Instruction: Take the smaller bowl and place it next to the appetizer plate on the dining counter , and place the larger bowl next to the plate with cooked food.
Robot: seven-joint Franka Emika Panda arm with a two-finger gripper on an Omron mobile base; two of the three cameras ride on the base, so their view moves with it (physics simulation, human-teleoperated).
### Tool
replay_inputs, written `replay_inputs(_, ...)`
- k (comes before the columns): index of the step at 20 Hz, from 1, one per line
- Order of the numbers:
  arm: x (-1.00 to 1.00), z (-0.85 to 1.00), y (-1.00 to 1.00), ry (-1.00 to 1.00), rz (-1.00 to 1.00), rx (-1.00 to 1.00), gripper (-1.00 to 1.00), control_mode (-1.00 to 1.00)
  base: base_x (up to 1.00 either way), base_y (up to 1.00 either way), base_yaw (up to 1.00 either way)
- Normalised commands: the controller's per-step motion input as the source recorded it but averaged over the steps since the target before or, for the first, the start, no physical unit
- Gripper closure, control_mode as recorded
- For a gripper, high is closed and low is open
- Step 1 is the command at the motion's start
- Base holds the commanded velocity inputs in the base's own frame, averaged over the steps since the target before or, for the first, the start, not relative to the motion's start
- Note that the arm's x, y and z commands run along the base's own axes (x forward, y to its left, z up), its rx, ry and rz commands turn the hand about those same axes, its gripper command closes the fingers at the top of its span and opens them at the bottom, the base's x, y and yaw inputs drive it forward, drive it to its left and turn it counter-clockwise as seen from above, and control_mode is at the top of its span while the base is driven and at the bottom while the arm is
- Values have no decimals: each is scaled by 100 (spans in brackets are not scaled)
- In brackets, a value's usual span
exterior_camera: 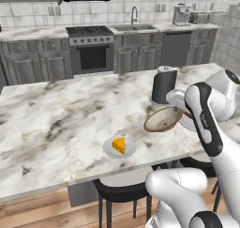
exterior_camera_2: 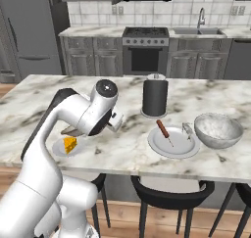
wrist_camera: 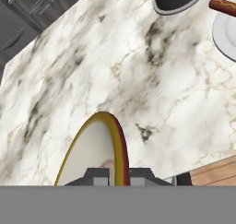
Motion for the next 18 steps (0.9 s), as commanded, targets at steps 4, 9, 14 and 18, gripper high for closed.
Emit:
replay_inputs(4, 26, -43, 0, 1, 1, -3, 100, -100, 0, 0, 0)
replay_inputs(9, 22, -51, 0, 0, 1, -2, 100, -100, 0, 0, 0)
replay_inputs(14, 13, -50, 0, 0, 2, -2, 100, -100, 0, 0, 0)
replay_inputs(18, 6, -46, 0, 0, 1, -2, 100, -100, 0, 0, 0)
